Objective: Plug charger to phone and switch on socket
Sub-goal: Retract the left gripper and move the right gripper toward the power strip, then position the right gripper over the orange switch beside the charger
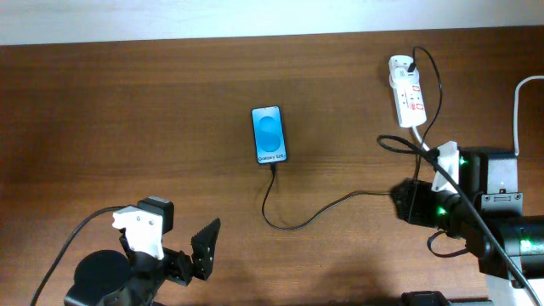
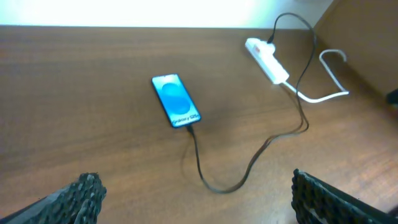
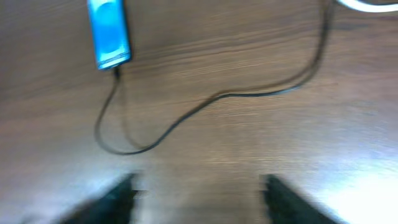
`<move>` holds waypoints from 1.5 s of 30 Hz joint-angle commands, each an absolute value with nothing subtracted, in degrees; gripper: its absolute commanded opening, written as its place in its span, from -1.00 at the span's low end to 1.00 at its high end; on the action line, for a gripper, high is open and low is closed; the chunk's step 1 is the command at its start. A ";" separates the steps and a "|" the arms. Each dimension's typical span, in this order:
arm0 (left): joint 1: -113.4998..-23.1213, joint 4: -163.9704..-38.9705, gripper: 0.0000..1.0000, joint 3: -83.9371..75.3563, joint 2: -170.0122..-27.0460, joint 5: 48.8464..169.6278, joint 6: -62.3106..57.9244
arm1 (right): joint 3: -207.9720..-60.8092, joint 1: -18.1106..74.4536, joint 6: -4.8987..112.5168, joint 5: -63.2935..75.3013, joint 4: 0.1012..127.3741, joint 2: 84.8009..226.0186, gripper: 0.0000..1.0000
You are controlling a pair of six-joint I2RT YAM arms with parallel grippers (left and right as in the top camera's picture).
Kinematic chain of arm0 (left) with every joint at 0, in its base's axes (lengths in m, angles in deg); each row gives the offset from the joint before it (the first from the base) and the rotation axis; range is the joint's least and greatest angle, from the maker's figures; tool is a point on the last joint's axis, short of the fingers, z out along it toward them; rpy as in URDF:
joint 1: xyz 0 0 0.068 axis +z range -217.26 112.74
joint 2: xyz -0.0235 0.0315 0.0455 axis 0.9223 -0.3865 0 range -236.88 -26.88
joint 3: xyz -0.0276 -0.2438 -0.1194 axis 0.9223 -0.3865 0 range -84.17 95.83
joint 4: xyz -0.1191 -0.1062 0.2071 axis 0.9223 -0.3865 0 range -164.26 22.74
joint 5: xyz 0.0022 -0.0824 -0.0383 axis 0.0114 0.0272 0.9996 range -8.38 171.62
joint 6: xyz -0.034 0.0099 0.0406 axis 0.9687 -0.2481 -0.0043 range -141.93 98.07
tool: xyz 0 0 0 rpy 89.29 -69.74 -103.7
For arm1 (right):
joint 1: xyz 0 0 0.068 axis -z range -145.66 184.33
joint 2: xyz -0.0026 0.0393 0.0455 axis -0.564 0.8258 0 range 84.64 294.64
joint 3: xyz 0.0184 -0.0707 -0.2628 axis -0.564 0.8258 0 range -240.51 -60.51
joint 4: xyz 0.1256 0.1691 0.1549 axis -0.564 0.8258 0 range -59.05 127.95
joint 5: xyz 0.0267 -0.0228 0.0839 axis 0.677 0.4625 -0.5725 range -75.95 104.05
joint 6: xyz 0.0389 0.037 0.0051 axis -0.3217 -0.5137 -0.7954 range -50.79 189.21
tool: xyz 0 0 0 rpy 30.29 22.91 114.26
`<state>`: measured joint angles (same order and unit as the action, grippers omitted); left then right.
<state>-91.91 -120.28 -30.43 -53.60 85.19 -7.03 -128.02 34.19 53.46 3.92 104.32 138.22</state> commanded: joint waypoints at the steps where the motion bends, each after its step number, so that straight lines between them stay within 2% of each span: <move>1: -92.04 -121.26 0.99 -30.89 -53.54 84.15 -7.91 | -128.78 34.41 48.89 17.29 101.43 140.40 -0.92; 4: -92.04 -123.95 0.99 -30.89 -53.54 84.15 -7.91 | -128.78 35.57 48.76 19.70 96.23 147.66 -0.92; 7: -92.04 -127.84 0.99 -30.89 -53.54 84.15 -7.91 | -128.81 41.82 48.83 17.31 90.74 158.83 -0.92; 11: -92.04 -133.37 0.98 -30.89 -53.54 84.15 -7.91 | -128.87 51.70 51.27 5.32 79.73 169.37 -0.92; 14: -92.04 -137.11 0.99 -30.89 -53.54 84.15 -7.91 | -131.06 52.62 54.51 0.94 69.17 175.11 -0.92; 16: -92.04 -140.15 0.99 -30.89 -53.54 84.15 -7.91 | -138.77 51.85 55.49 -0.98 67.44 184.01 -0.92; 19: -92.04 -141.98 0.99 -30.89 -53.54 84.32 -7.89 | -156.76 49.91 58.36 -2.64 75.22 198.15 -0.92; 23: -92.04 -141.98 0.99 -30.89 -53.54 84.32 -7.89 | -171.16 48.57 57.15 -1.44 76.21 209.41 -0.92; 34: -92.04 -141.98 0.99 -30.89 -53.54 84.32 -7.89 | -172.89 47.79 57.85 7.28 75.90 214.26 -0.92; 45: -92.04 -141.98 0.99 -30.89 -53.54 84.32 -7.89 | -172.85 47.79 57.85 7.24 71.22 220.12 -0.92</move>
